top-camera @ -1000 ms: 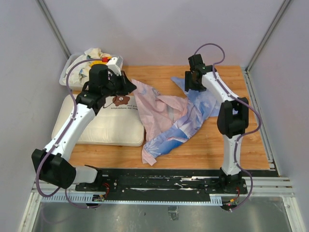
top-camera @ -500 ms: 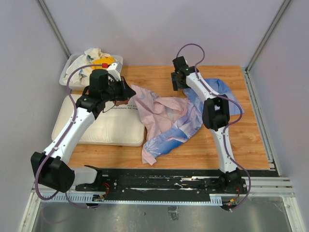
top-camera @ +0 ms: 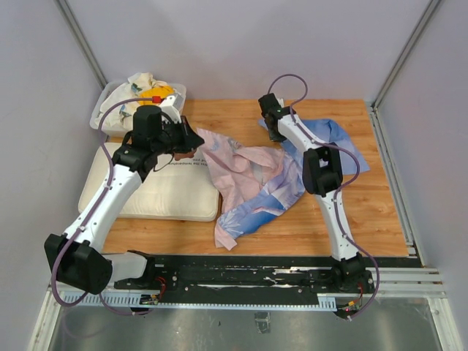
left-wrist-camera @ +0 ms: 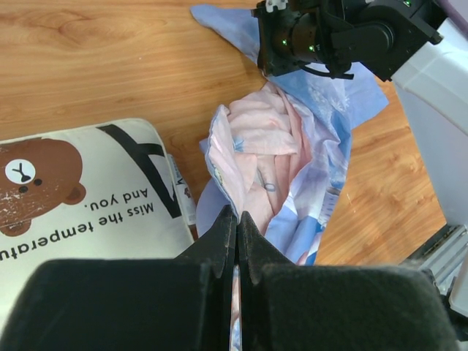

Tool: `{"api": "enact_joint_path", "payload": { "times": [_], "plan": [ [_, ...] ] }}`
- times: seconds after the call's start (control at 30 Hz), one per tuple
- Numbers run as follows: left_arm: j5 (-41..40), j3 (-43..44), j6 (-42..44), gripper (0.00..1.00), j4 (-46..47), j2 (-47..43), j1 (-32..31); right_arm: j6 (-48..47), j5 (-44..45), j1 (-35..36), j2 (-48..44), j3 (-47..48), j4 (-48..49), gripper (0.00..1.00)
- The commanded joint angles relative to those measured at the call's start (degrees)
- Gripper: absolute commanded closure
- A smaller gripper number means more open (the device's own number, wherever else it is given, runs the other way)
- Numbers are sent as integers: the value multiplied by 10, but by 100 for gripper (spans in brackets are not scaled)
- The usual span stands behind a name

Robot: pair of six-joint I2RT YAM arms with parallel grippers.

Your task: Put the pillow into the pillowcase

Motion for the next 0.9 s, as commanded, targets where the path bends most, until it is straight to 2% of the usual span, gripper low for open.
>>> {"api": "enact_joint_path", "payload": {
  "times": [0.0, 0.2, 0.43, 0.67, 0.8, 0.83, 0.87],
  "plan": [
    [10, -7, 2, 100, 5, -15, 5, 11, 61, 0, -63, -41, 5, 99],
    [16, -20, -9, 100, 26, -5, 5, 23, 105, -26, -240, -165, 43, 99],
    [15, -25, -8, 100, 38, 3, 6, 118, 100, -109, -492, -382, 21, 99],
    [25, -27, -13, 100, 55, 11, 6, 195, 94, -159, -727, -608, -53, 99],
    [35, -27, -25, 100, 68, 16, 6, 249, 66, -160, -838, -678, -122, 99],
    [38, -27, -27, 100, 69, 16, 6, 263, 61, -160, -856, -687, -139, 98],
    [41, -26, -29, 100, 72, 16, 6, 267, 54, -160, -875, -694, -147, 89]
  ]
}}
